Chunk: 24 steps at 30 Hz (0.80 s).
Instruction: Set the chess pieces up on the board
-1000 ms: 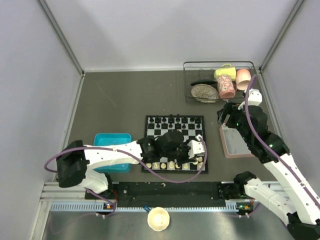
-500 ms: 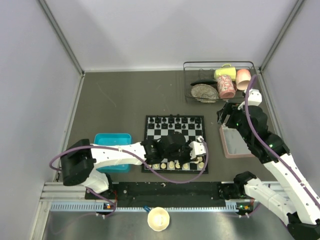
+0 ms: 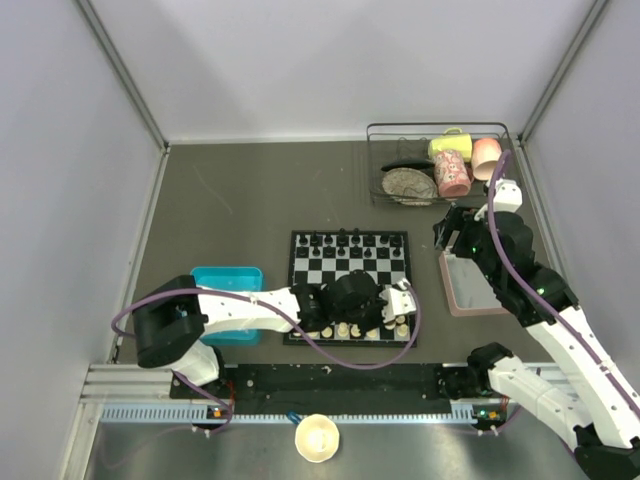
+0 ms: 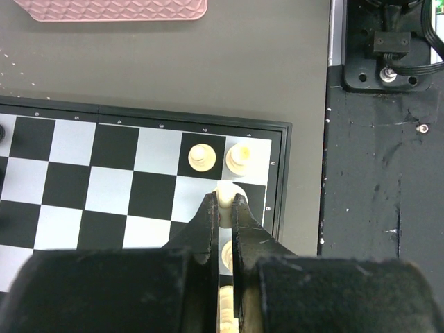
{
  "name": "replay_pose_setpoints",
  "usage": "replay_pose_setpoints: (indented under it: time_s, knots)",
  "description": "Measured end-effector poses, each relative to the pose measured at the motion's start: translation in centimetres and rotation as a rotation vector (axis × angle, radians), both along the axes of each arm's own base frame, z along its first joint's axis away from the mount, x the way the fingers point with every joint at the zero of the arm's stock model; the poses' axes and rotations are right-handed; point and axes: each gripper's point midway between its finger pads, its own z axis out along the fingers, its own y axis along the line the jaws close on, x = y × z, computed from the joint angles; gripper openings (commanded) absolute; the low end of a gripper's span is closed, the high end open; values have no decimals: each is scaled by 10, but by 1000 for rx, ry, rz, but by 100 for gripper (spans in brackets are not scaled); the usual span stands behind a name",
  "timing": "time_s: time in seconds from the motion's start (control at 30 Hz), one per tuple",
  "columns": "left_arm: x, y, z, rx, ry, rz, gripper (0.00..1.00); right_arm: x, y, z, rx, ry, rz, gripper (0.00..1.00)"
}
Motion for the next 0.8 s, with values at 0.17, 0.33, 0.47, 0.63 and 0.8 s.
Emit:
replay_pose_setpoints:
  time_s: [0.17,0.33,0.47,0.63,0.8]
  knots:
    - [-1,0,-9,20,-5,-2,0,-1,0,-4,-6,12,0,74]
    - [0,2,-11,27,-11,6,0,-1,-1,-9,-11,23,1,74]
    - [0,2,-12,30,-10,8,0,-1,-1,-8,-11,22,0,74]
    - [-1,2,-20,45,4,14,0,-1,0,-8,-11,22,1,74]
    - [-1,2,-22,42,11,18,0,-1,0,-9,-11,23,1,74]
